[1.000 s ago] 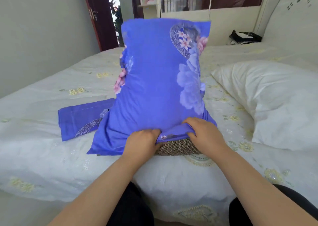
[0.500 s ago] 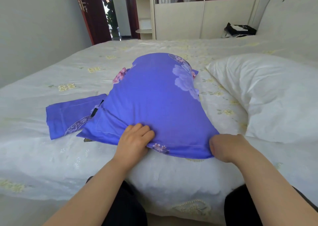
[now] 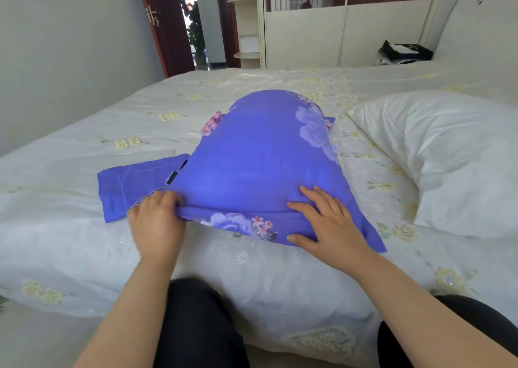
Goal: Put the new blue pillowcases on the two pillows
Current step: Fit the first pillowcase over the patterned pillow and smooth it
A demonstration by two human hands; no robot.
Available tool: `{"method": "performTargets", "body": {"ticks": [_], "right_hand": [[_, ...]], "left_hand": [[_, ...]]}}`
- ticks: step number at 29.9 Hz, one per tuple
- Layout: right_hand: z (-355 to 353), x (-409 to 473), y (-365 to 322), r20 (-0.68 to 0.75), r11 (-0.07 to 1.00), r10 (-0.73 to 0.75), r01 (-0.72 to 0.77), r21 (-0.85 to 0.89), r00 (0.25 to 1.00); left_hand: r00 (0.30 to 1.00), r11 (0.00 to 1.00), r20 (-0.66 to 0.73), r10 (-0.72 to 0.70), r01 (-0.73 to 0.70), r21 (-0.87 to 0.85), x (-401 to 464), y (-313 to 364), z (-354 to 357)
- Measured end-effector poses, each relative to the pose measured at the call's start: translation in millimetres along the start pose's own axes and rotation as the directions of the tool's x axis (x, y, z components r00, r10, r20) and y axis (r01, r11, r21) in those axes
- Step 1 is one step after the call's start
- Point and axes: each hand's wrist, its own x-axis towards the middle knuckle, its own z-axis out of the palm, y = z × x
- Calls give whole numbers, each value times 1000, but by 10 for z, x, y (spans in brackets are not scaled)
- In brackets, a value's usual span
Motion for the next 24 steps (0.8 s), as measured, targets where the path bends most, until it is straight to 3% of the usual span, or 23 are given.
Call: {"method": "performTargets", "body": {"ticks": [2,5,7,9,11,14,17,20,22,24], "right_hand": [[24,-5,-17,-70,995,5,3,103,998],[51,58,-72,-276,983,90,-40,182,957],[37,94,-71,-383,970,193,-116,216,903],[16,131,-15,-420,934,332,-235,268,844],[10,164,79,-315,848,501,-385,364,806],[-64,201,184,-6,601,666,-532,597,746],[-139,218,255,190,446,683,-609,656,706],[-166,228,334,300,383,661,-653,653,688],[-156,241,368,320,410,619,-643,646,717],[-134,264,412,349,353,591,-622,698,727]], "left_hand": [[997,997,22,-72,72,1,-85,-172,-34],[958,991,258,-122,132,-25,-166,-192,11],[924,995,371,-95,98,12,-135,-111,25],[916,993,398,-53,8,115,-92,-36,-16],[942,977,335,-14,-58,206,-83,39,-77],[983,974,145,109,-134,181,-93,362,-201],[936,971,285,207,-232,58,-71,810,-192],[895,998,442,52,-67,18,-40,711,133],[867,991,487,-102,132,-28,17,442,303],[851,959,500,-164,256,-121,81,338,363]]}}
